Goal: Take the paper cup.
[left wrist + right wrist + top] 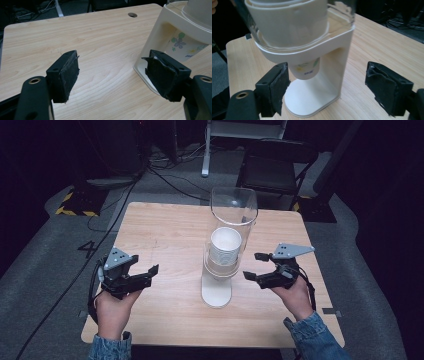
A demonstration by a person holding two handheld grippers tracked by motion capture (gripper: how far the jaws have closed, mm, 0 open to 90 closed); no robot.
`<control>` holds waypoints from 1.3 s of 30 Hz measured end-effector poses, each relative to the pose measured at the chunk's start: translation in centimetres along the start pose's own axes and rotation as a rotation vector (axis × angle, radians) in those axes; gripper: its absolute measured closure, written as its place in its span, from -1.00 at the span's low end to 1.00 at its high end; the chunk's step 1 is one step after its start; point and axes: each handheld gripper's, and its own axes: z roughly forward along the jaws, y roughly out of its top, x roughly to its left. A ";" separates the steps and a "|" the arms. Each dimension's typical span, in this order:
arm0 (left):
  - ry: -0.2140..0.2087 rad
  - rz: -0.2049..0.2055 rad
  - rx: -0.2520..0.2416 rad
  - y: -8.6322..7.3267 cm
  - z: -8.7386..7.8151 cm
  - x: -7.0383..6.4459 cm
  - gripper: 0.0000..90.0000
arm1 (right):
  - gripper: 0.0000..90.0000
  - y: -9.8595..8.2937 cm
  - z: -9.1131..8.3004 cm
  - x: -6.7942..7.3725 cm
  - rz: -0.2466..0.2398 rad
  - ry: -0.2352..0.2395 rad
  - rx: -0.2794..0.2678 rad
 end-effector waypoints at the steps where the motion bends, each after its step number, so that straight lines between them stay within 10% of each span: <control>1: 0.001 0.002 -0.001 0.0 -0.1 0.1 -0.41 | -0.58 0.0 0.3 0.2 -0.001 0.011 0.003; 13: 0.007 -0.010 0.009 -0.6 -0.3 0.1 -0.42 | -0.67 -0.3 3.6 1.2 -0.031 0.105 0.031; 39: 0.009 -0.018 0.035 -1.2 0.5 0.2 -0.42 | -0.61 -1.5 8.5 2.2 -0.067 0.065 -0.123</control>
